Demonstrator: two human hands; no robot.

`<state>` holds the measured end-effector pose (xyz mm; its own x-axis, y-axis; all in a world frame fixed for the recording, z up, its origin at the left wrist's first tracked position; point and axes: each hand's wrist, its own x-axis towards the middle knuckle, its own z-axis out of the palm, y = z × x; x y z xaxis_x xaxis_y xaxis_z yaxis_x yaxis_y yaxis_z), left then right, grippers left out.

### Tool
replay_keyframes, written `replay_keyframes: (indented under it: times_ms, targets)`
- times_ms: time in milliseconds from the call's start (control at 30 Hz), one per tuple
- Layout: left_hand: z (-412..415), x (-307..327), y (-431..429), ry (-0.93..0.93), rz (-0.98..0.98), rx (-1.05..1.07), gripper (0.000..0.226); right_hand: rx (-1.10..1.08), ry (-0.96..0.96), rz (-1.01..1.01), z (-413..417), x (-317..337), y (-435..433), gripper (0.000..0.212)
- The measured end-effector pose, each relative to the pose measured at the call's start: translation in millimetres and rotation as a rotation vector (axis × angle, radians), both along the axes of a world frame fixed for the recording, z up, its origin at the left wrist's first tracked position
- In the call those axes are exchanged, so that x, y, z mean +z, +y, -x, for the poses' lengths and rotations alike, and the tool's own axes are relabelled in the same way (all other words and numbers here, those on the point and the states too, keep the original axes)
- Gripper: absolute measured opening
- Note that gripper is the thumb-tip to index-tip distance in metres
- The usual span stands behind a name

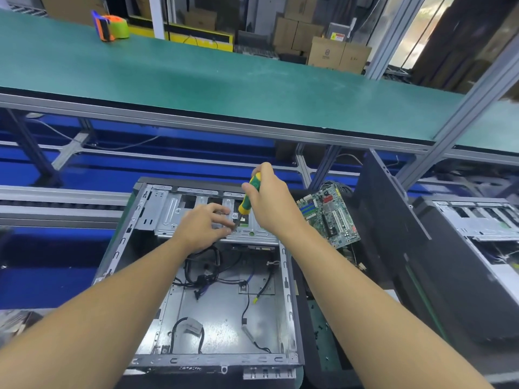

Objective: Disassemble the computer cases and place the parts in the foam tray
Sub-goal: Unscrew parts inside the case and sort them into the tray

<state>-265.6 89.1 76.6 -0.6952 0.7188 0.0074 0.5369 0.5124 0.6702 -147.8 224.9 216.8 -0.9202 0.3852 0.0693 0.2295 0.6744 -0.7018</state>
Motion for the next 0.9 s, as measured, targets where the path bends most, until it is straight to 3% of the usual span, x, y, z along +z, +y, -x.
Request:
replay_keyframes:
  times_ms: [200, 400, 533, 633, 767, 900]
  targets:
    - [-3, 2, 1, 0.035, 0.027, 0.013, 0.010, 0.008, 0.003, -0.066, 1, -2, 1, 0.015]
    - [-4, 3, 2, 0.026, 0.032, 0.026, 0.010, -0.010, -0.119, -0.407, 12, 6, 3, 0.048]
    - [-5, 4, 2, 0.036, 0.039, 0.029, 0.010, -0.052, -0.165, -0.633, 20, 10, 6, 0.049]
    - [-4, 4, 2, 0.046, 0.025, 0.028, 0.010, -0.056, -0.150, -0.597, 24, 9, 5, 0.042]
    - [-4, 1, 2, 0.050, 0.018, 0.039, 0.009, 0.128, -0.108, -0.483, 23, 7, -1, 0.026]
    - [-4, 0, 3, 0.043, 0.011, 0.043, 0.009, 0.086, -0.198, -0.608, 24, 13, -3, 0.030]
